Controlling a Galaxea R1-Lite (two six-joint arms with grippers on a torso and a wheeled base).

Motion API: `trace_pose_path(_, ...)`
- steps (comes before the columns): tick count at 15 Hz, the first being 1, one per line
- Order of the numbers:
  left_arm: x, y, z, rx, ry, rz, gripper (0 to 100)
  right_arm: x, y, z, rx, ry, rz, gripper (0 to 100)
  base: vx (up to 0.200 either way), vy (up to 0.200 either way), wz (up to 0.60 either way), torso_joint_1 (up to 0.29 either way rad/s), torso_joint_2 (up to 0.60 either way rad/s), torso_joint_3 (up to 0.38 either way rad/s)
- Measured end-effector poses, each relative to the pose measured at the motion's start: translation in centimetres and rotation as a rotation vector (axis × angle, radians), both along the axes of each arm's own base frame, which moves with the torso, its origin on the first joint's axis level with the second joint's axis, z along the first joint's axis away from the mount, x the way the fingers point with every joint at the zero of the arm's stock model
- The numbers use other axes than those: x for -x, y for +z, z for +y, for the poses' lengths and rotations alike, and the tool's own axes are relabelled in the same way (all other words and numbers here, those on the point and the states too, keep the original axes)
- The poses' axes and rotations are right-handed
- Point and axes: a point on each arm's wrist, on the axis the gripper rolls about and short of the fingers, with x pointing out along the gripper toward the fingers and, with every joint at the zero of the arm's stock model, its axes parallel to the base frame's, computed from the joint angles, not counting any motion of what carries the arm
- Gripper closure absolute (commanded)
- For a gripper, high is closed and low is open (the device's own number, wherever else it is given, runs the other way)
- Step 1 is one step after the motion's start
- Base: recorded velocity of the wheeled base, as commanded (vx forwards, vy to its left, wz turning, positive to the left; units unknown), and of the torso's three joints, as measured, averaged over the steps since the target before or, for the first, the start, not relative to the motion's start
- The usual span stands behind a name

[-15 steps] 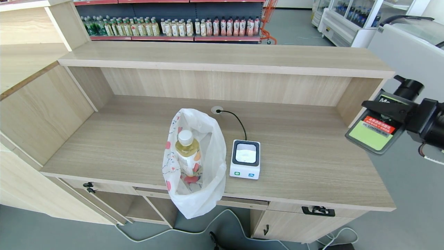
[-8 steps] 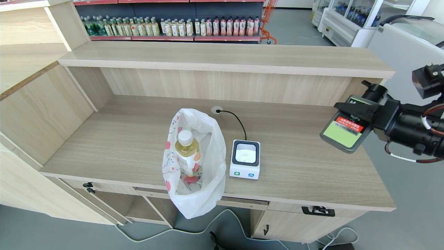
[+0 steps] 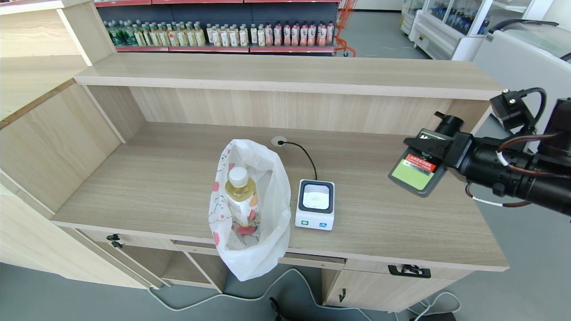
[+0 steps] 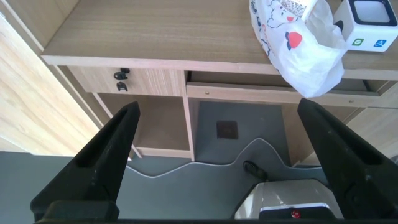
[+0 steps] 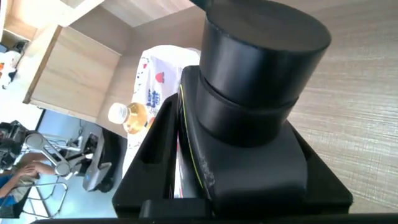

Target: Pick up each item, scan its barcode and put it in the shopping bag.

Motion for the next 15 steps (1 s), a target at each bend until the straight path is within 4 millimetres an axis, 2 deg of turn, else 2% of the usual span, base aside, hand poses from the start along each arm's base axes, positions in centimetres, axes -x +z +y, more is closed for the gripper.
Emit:
trace_pose_path(4, 0.0, 0.0, 0.0, 0.0, -0.001, 0.0, 0, -2.3, -0.5, 1.9, 0.006, -0.017, 0.008, 100, 0.0, 0.2, 0.0, 0.004, 0.01, -0.001)
trace_pose_path(8, 0.0, 0.0, 0.0, 0.0, 0.0, 0.0, 0, -4.2, -2.0, 3.8, 0.019, -0.02, 0.043, 100, 0.0, 0.0, 0.0, 0.0, 0.0, 0.0)
trace_pose_path(15, 0.0, 0.0, 0.0, 0.0, 0.001, 0.0, 0, -6.6, -5.3, 4.9, 0.028, -0.014, 0.057, 100, 0.0, 0.0, 0.0, 0.0, 0.0, 0.0)
